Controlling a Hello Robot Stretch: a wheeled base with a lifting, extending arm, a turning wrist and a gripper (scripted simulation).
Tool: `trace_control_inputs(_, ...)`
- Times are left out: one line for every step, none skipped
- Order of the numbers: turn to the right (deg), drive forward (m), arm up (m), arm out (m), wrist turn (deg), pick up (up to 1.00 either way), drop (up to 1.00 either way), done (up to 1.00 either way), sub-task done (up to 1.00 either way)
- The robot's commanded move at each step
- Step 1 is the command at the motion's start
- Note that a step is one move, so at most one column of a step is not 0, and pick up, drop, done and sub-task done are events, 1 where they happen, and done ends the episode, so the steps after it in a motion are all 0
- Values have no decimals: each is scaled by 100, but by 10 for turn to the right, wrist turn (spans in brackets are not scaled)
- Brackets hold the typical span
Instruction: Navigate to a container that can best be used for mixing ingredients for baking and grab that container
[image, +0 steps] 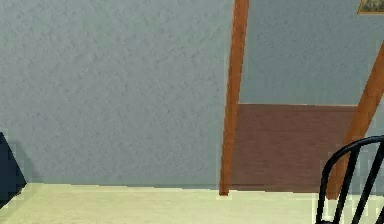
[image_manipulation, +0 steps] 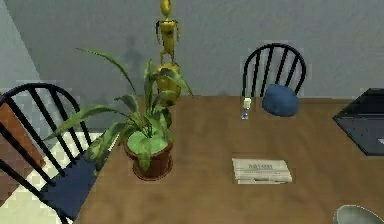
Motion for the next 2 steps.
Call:
trace_control_inputs(450,0,0,0,0,0,0,0,0)
trace_control_inputs(90,0,0,0,0,0,0,0,0)
